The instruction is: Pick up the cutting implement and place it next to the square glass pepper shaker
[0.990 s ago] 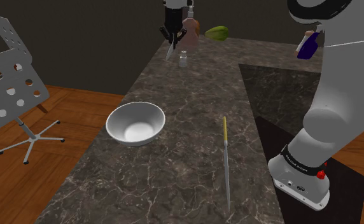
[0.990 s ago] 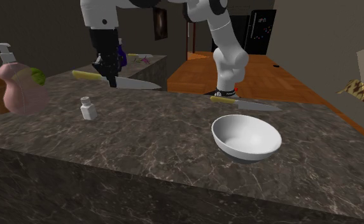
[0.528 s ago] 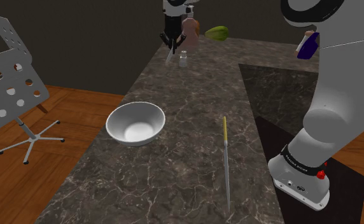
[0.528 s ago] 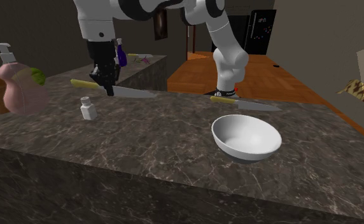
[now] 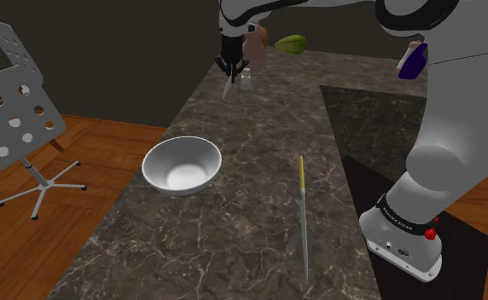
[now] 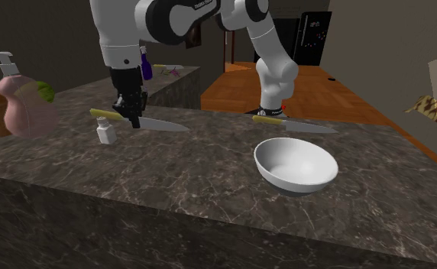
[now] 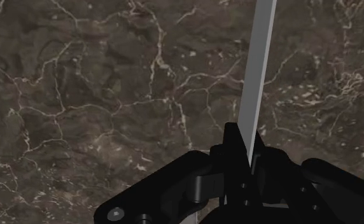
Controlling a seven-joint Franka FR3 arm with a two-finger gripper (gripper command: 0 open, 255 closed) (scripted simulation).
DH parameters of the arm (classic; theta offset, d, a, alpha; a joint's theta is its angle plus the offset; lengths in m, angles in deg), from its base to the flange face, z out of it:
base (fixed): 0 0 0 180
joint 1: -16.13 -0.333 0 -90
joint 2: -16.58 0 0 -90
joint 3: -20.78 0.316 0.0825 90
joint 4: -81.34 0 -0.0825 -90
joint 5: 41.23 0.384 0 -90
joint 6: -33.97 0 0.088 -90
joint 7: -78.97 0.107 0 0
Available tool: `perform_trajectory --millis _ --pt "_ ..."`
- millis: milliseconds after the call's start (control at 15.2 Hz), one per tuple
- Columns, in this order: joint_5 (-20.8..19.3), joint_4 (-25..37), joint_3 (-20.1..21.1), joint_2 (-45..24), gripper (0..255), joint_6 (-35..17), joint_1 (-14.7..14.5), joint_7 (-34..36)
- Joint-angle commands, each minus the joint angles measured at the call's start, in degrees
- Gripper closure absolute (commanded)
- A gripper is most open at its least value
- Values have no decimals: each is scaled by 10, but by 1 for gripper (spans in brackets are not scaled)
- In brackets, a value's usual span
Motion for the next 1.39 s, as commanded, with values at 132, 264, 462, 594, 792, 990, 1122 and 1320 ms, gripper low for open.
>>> perform_trajectory --millis 132,264,462,594,792,990,1122,1320 --pt "-5 -18 -3 -9 255 -26 0 4" --pt "-7 -27 -4 -13 255 -39 0 6" --pt "-11 -40 -6 -20 255 -58 0 9" --pt "-14 -48 -8 -25 255 -70 0 11" --pt "-18 -58 -11 -33 255 -88 0 14" --pt "-20 -61 -12 -37 255 -94 -1 15" --pt "-20 -61 -12 -37 255 -94 -1 15" --pt "-20 -61 -12 -37 255 -94 -1 15"
